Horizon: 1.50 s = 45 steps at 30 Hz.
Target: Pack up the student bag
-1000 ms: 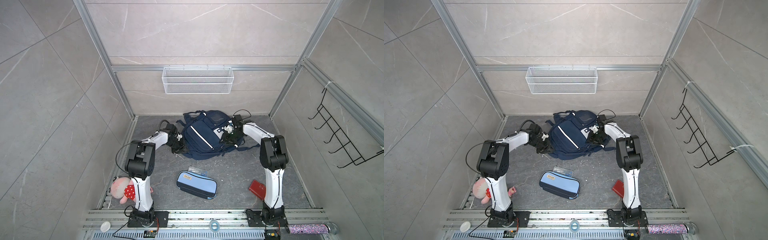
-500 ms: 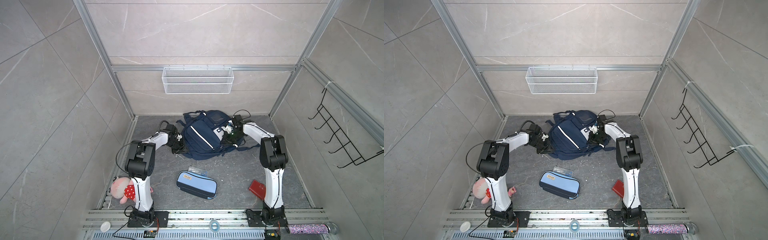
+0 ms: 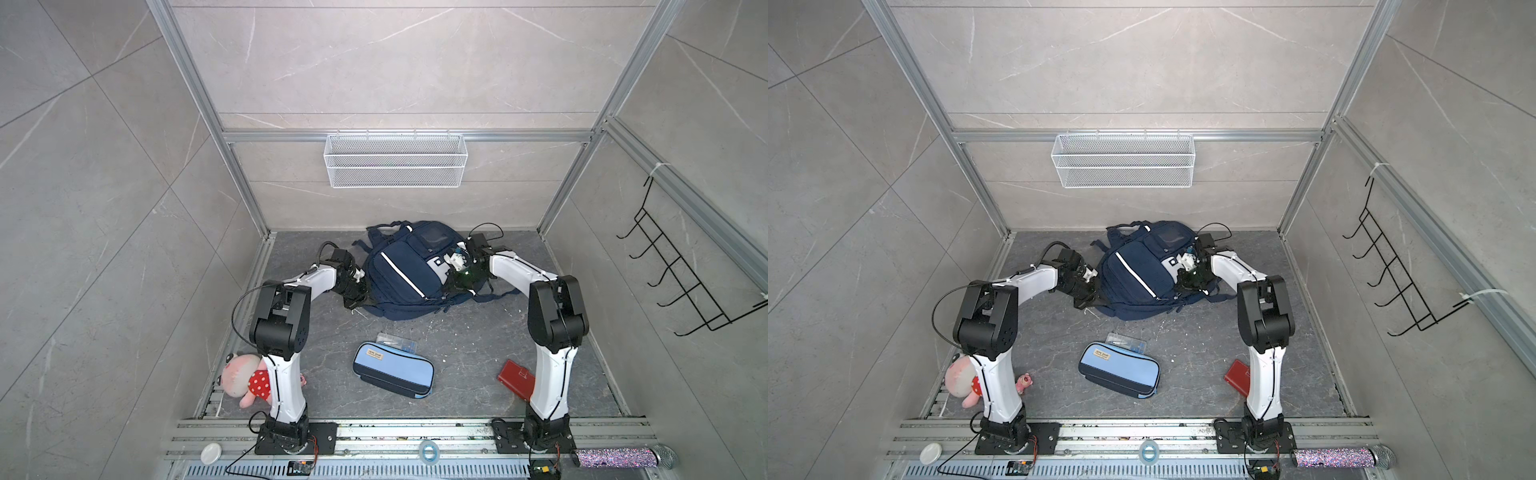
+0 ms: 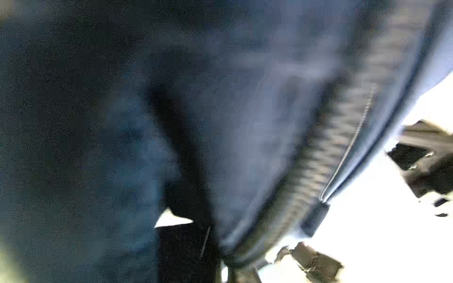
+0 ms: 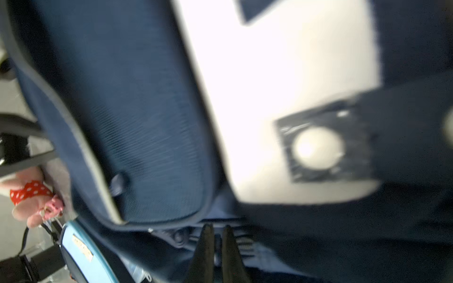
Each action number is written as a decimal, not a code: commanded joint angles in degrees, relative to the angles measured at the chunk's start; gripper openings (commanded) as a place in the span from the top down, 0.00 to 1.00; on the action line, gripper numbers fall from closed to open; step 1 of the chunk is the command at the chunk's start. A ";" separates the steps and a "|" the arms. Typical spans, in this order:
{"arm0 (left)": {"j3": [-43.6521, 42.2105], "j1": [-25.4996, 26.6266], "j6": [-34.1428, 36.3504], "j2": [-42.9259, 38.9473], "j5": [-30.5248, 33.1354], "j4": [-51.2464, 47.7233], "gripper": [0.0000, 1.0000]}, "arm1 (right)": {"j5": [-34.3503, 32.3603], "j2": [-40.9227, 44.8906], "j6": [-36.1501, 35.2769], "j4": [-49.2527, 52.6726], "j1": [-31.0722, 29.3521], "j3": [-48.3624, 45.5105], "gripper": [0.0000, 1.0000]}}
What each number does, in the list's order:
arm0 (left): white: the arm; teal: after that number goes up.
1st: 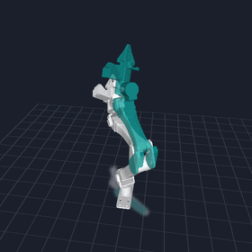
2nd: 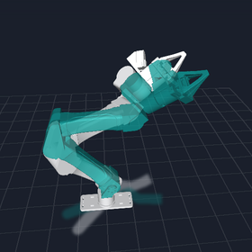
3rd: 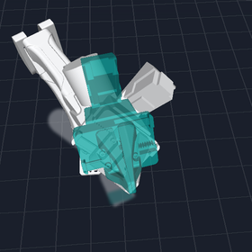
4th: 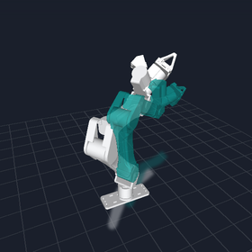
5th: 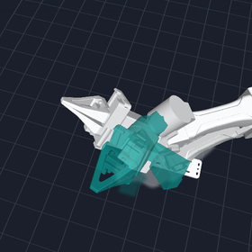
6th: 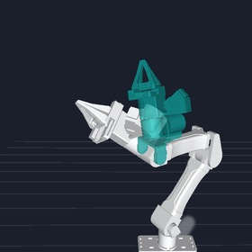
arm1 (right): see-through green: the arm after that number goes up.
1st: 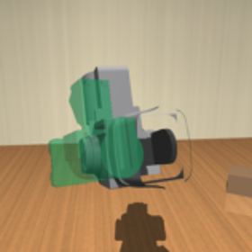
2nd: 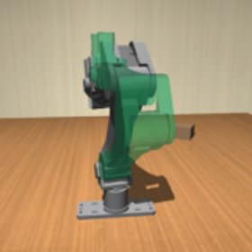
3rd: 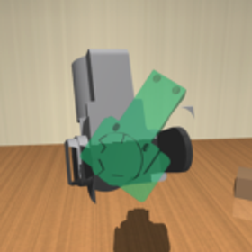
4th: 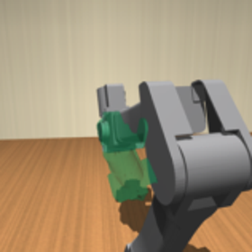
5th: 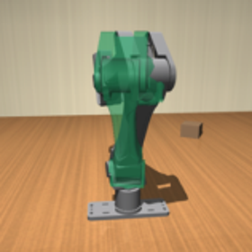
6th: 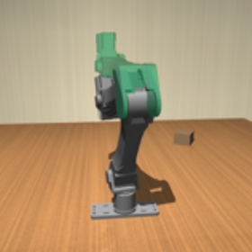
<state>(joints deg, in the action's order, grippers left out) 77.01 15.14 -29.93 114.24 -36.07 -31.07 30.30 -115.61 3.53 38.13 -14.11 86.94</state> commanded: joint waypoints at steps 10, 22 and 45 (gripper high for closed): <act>-2.45 0.71 -11.89 -1.62 -7.50 12.66 1.00 | 8.92 6.37 -2.26 -11.17 -14.31 -4.05 1.00; -10.71 0.64 -21.97 -6.37 -11.70 27.20 1.00 | 0.79 0.04 17.74 -29.25 -19.26 2.86 1.00; -14.77 0.65 1.43 -23.63 -2.42 9.78 0.56 | -8.18 5.57 20.26 -29.61 -21.40 -5.39 0.96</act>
<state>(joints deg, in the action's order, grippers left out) 63.53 16.08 -31.14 91.79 -38.52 -19.33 22.83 -110.34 24.01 9.21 -34.94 80.18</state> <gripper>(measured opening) 0.454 0.081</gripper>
